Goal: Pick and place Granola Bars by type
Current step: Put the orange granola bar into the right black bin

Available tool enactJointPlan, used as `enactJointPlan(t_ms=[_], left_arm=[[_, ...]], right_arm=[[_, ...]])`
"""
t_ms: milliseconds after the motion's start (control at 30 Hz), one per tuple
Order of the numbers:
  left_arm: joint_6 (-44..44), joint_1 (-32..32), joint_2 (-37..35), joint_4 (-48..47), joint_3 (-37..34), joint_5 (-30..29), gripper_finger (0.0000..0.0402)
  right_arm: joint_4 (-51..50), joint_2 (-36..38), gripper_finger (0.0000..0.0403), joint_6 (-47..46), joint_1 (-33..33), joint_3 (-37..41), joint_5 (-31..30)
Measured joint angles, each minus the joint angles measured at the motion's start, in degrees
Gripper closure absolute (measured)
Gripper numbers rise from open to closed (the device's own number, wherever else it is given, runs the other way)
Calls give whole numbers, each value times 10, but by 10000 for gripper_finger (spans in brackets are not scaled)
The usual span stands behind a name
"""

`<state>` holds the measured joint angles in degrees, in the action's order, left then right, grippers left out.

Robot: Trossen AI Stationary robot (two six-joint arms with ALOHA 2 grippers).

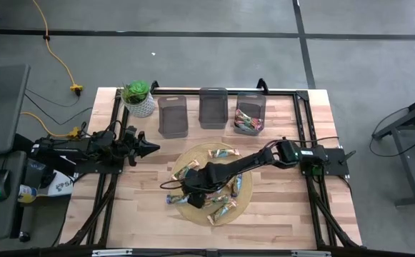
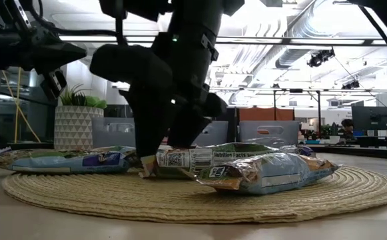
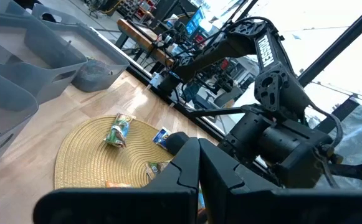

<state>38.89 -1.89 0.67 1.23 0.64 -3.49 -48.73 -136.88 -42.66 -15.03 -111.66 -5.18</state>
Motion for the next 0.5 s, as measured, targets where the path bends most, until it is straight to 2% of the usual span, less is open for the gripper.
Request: enactJointPlan(t_ms=[500], left_arm=[[0, 0, 0, 0, 0, 0, 401]], right_arm=[[16, 1, 264, -10, -3, 21, 7]])
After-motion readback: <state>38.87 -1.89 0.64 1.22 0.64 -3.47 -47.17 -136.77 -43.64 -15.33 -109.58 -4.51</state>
